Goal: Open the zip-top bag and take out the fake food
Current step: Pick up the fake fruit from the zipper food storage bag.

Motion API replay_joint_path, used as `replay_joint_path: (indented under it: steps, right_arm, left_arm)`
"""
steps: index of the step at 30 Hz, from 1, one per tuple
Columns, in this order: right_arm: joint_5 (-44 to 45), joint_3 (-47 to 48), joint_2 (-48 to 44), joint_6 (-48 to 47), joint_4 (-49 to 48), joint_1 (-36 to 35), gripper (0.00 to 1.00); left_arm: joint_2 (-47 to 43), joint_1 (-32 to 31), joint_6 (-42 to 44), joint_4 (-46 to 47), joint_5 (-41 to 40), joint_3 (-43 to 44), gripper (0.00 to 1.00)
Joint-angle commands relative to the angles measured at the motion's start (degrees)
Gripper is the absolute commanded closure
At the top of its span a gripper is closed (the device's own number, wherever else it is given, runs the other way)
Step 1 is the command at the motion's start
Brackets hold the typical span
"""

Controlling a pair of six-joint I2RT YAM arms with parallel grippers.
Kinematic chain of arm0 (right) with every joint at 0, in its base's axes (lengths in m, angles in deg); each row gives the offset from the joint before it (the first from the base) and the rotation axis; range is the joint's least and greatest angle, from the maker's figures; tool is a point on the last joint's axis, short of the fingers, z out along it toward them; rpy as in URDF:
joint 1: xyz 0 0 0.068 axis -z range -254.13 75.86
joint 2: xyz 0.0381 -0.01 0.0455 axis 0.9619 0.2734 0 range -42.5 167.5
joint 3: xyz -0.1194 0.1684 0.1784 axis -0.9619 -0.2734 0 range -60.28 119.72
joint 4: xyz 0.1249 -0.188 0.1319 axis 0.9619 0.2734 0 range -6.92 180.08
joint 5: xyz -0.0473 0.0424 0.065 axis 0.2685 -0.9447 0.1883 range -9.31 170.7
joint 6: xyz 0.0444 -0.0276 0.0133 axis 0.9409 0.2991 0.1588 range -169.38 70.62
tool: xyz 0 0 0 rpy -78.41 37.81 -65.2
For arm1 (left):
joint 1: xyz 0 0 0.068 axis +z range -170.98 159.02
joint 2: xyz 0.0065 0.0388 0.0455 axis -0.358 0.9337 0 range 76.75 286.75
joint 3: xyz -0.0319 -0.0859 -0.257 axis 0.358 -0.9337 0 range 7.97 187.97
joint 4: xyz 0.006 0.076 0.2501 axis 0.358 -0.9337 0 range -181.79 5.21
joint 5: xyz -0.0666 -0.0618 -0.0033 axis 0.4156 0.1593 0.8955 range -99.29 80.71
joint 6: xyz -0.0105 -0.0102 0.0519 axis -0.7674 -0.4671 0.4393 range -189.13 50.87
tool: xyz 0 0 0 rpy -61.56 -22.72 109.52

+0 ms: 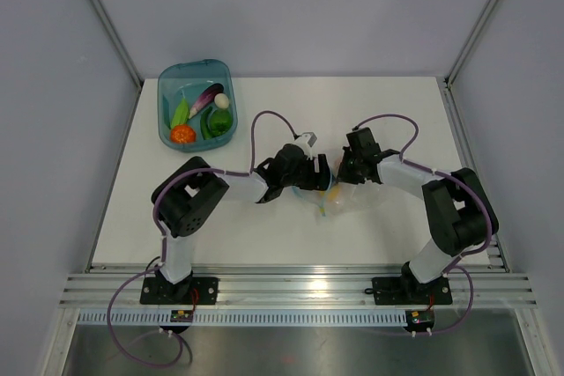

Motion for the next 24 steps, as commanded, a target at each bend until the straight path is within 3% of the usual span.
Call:
replay_joint_path:
  steps: [1,6,10,15,18,21,24]
  right_arm:
    - [0.01,1.58,-0.33,0.71,-0.23,0.64,1.0]
    - [0.09,1.4,-0.68,0.71,-0.14,0.81,1.0]
    - [-0.08,1.4,-0.59,0.71,-0.32,0.9,1.0]
    - [-0.26,1.32,-0.5,0.71,-0.32,0.9,1.0]
    - [-0.26,1.4,-0.59,0.79,-0.32,0.81,1.0]
    - [-0.26,1.4,-0.59,0.79,-0.4,0.9,1.0]
    - [-0.43,1.32,-0.68,0.71,-0.4,0.9,1.0]
  left_arm:
    - [-1.09,-0.19,2.17,-6.07,-0.71,0.41,0.23]
    - [-1.88,-0.19,2.09,-7.57,-0.09,-0.38,0.2]
    - [-3.02,-0.19,0.86,-5.99,1.66,-2.4,0.02]
    - [-2.94,-0.19,0.33,-4.23,2.46,-2.85,0.01]
    - [-1.44,-0.19,-0.2,-4.67,2.9,-1.8,0.09]
    - [-0.48,-0.19,-0.64,-5.28,3.42,-1.26,0.28]
    - [-0.65,-0.02,-0.38,-5.81,2.99,-1.09,0.35]
